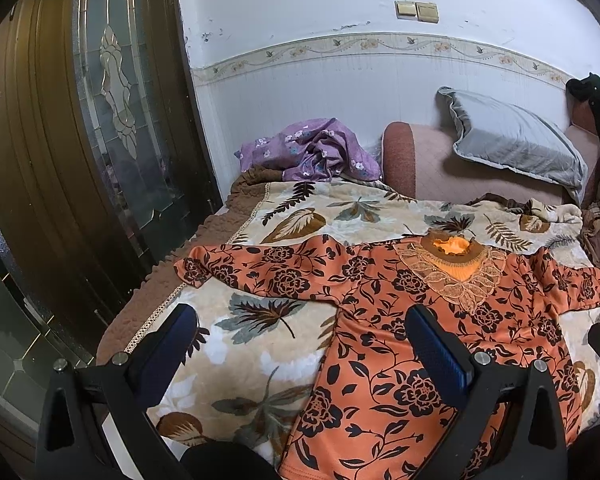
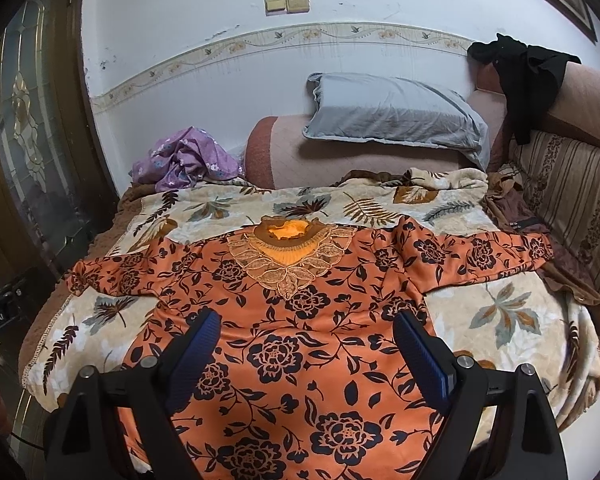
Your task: Fold small clothes
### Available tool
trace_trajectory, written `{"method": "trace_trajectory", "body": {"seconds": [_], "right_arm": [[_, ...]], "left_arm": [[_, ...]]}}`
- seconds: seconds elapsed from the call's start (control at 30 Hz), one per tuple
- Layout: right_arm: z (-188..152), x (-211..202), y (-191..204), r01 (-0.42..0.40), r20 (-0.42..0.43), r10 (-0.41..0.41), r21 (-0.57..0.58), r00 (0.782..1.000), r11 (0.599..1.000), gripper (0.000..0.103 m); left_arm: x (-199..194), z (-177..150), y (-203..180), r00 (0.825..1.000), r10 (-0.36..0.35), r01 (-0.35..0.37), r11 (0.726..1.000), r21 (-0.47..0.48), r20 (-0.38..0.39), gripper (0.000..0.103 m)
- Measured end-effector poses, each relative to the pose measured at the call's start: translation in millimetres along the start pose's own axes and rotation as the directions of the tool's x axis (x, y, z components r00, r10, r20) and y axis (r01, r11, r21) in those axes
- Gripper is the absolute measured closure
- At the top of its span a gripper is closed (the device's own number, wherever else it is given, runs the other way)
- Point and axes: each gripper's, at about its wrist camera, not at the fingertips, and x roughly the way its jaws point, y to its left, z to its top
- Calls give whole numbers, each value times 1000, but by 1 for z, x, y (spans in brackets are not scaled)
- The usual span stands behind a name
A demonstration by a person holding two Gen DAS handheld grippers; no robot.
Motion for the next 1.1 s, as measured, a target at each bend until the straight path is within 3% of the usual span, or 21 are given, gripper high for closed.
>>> {"method": "trace_trajectory", "body": {"seconds": [0.43, 0.7, 0.83, 0.93, 1.03, 1.1], "right_arm": [[0, 2, 2, -2, 4, 3, -8, 1000, 1000, 13], [11, 34, -35, 29, 1, -29, 27, 1000, 999, 13], [18, 75, -98, 81, -24, -79, 100, 997, 992, 13], [23, 115, -181, 132, -57, -121, 252, 991, 959, 13], [19, 151, -283, 120, -73, -96, 493, 993, 862, 13], [10, 168, -352, 95, -39, -92, 656, 995, 748, 14]], "left_arm": [[2, -1, 0, 1000, 1, 0, 1000, 6, -4, 0], [36, -9, -20, 995, -4, 10, 998, 56, -95, 0], [73, -24, -40, 982, -5, 26, 994, 107, -191, 0], [111, -44, -60, 959, 15, 32, 987, 160, -282, 0], [156, -71, -76, 918, 22, 58, 980, 188, -396, 0], [182, -89, -84, 886, 36, 67, 976, 205, -463, 0]]}}
